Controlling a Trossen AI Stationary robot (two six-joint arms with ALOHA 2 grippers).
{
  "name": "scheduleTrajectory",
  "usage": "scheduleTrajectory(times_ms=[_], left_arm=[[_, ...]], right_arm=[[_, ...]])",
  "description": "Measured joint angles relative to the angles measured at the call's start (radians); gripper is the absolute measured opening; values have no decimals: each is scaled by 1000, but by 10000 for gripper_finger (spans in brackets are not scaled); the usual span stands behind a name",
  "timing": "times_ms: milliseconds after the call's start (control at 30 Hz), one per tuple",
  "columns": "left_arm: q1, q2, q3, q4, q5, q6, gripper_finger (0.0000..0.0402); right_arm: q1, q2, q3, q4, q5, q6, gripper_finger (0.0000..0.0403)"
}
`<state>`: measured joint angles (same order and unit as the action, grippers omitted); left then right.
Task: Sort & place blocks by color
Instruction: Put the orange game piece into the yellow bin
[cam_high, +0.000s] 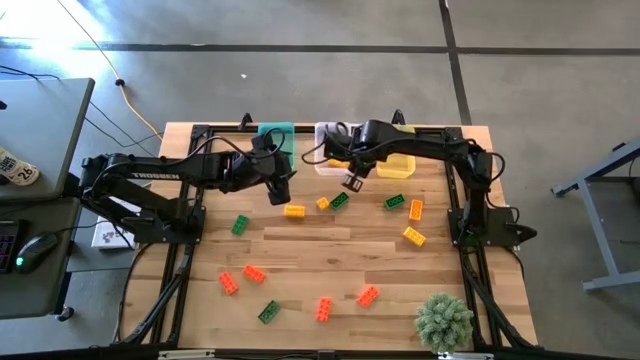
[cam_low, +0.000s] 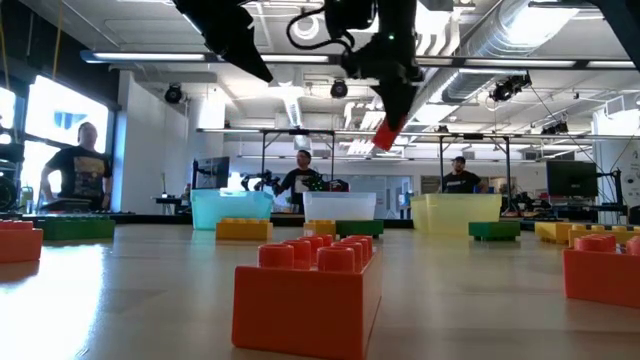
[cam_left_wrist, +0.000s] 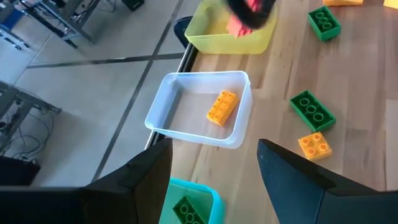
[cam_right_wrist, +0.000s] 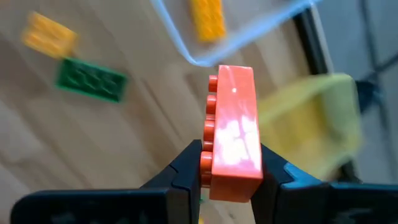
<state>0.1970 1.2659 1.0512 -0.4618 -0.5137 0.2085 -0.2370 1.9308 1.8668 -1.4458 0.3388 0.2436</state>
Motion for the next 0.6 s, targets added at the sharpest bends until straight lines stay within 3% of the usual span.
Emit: scheduleTrajectory(times_ms=[200, 367, 600], left_arm=[[0, 0, 0, 10, -7, 1, 225], [1, 0, 0, 23, -20, 2, 225], [1, 0, 0, 21, -48, 0, 225]], right_arm=[[4, -1, 0, -118, 127, 45, 74], [2, -20, -18, -117, 152, 52, 75], [-20, -215, -309, 19, 169, 96, 76]])
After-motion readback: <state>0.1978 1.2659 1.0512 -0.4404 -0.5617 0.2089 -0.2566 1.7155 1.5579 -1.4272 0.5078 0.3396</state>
